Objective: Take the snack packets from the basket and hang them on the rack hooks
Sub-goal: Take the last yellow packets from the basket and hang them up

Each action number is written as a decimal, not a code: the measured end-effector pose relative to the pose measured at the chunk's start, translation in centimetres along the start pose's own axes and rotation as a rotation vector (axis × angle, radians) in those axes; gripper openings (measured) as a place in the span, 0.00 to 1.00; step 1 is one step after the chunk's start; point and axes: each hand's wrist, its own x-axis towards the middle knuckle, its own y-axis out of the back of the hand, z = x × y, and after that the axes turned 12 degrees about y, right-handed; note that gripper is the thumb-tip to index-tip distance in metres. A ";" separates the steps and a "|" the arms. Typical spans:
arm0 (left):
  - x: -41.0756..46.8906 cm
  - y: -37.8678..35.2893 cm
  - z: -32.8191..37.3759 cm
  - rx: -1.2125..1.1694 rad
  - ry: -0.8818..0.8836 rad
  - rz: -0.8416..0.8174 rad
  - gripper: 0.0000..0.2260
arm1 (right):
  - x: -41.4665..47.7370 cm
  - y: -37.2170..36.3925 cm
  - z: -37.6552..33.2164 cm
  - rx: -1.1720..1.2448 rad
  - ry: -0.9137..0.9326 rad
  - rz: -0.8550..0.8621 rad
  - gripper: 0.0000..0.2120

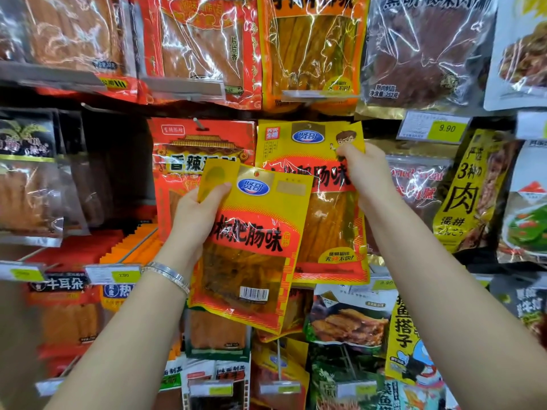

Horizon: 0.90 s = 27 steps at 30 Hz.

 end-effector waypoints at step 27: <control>-0.5 -3.0 0.7 0.011 0.022 0.004 0.16 | -4.5 -0.3 1.2 -0.422 0.375 -0.129 0.15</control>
